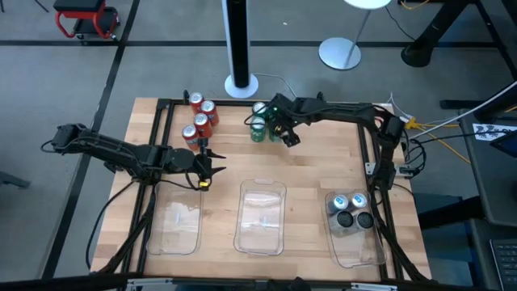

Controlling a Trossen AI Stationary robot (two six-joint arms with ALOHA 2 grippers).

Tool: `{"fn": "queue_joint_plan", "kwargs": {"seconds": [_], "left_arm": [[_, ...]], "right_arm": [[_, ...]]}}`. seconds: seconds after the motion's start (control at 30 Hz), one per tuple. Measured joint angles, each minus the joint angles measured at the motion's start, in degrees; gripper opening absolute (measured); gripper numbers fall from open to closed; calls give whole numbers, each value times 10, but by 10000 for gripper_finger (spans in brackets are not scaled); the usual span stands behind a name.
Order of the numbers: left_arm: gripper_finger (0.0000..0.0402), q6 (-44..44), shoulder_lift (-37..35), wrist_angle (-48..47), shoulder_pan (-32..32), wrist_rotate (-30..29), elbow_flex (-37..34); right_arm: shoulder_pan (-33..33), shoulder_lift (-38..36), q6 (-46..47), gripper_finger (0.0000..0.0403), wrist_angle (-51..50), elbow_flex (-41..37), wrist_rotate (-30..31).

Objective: Sort soda cans
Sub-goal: Put the green soda can into the center transparent bin

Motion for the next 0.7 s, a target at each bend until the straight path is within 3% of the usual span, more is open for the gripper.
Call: {"fn": "queue_joint_plan", "kwargs": {"seconds": [0.7], "left_arm": [[153,0,0,2,0,0,0]], "right_arm": [[23,30,3,395,6,0,3]]}}
